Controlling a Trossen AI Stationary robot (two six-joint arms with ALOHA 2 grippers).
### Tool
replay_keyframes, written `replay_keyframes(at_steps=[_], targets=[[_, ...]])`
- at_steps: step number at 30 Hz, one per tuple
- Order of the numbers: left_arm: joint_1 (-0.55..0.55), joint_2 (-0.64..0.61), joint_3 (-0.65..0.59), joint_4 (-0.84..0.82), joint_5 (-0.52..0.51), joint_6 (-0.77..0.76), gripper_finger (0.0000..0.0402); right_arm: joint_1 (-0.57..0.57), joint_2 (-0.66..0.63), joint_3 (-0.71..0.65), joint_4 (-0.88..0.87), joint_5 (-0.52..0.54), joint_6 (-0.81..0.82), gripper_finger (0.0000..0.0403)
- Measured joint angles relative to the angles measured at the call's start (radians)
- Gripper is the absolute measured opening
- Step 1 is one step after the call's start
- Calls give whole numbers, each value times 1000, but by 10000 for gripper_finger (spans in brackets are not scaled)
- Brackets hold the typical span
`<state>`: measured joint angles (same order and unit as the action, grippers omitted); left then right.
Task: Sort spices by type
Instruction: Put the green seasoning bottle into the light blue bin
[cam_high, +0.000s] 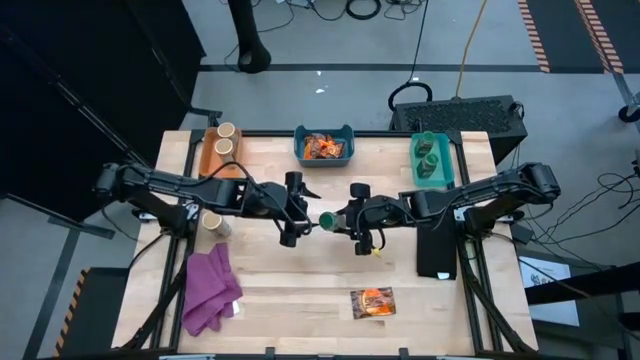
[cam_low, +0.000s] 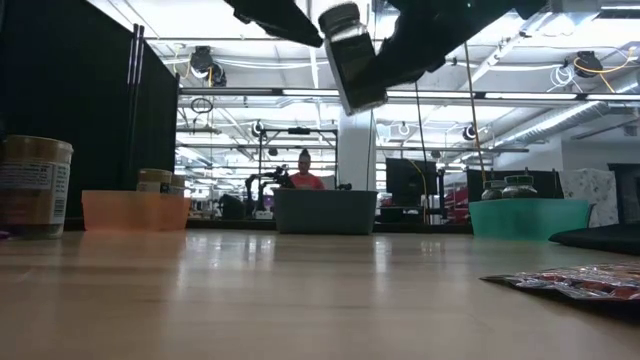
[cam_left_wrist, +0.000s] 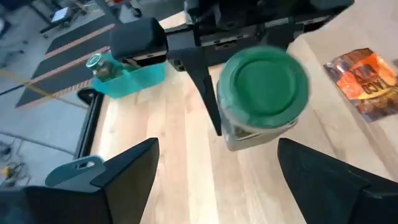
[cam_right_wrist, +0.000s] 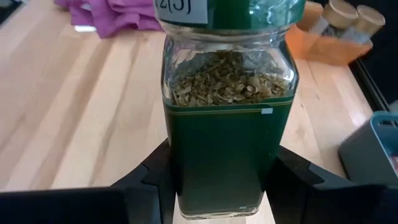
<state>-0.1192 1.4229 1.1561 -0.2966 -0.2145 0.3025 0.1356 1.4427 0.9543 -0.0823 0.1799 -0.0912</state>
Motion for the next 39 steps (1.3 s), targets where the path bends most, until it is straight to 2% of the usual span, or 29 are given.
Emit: replay_keyframes(at_steps=[4, 8, 12, 16, 20, 22, 25, 29, 37, 39], targets=[[37, -17, -1, -92, 59, -9, 332, 0, -1, -6, 13, 27, -11, 160], [80, -36, -2, -155, 132, -56, 332, -2, -19, -70, 94, 30, -19, 160], [89, -49, -74, -46, 196, -72, 332, -4, -83, -181, 292, 31, -29, 160], [79, -57, -196, 175, 214, -127, 332, 1, -130, -314, 545, 35, -19, 160], [50, -53, -314, 573, 225, -158, 332, 27, -134, -407, 749, 30, -6, 160], [39, -40, -349, 730, 179, -166, 332, 31, -134, -416, 775, 30, -1, 160], [31, -14, -365, 840, 135, -192, 332, 30, -134, -416, 776, 31, 1, 160], [15, 41, -361, 916, 188, -192, 332, 30, -134, -416, 781, 33, 1, 160], [12, 143, -322, 1021, 172, -192, 332, 30, -134, -416, 777, 33, 9, 160], [14, 162, -308, 1041, 136, -193, 332, 30, -134, -416, 776, 33, 10, 160]])
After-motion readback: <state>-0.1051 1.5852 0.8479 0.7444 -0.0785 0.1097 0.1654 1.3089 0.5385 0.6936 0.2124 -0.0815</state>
